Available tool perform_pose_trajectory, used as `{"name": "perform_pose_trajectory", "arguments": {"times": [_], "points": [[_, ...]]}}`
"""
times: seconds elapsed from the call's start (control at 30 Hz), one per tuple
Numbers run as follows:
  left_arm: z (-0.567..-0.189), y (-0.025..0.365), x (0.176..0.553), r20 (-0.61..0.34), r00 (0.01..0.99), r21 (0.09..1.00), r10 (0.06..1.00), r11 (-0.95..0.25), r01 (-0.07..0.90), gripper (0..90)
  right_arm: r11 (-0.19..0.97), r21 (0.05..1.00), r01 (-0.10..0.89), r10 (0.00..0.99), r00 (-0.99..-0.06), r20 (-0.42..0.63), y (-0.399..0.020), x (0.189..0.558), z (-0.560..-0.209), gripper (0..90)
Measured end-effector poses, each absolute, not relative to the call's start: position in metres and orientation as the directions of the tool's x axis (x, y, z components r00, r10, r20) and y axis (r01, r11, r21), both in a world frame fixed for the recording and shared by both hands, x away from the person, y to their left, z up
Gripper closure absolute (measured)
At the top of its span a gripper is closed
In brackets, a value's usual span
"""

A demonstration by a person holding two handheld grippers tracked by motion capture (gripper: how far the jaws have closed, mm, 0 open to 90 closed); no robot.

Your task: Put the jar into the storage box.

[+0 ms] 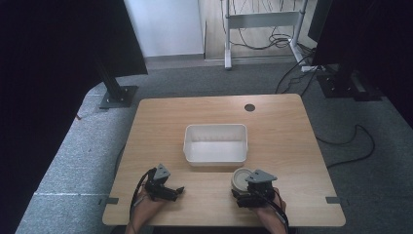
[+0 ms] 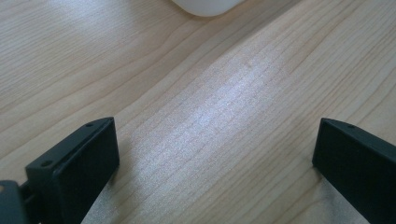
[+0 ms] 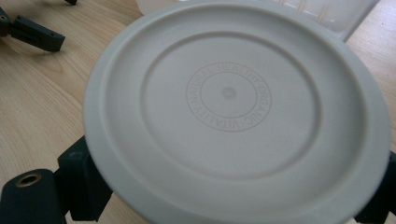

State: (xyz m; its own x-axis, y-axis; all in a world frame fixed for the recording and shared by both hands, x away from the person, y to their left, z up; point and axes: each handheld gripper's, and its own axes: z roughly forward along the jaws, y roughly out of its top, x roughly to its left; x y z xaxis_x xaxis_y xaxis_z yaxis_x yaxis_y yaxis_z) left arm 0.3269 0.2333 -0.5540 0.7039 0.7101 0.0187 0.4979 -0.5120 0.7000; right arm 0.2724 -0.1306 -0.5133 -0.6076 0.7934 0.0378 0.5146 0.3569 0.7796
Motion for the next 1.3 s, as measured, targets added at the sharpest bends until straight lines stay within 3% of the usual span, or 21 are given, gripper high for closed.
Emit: {"name": "perform_pose_trajectory", "arguments": {"times": [1.3], "points": [[-0.554,0.233,0.327,0.018,0.704,0.701,0.710,-0.511,0.498,0.2,0.355,0.810,0.466,0.779,-0.627,0.020,-0.087,0.315,-0.491,9.4]]}}
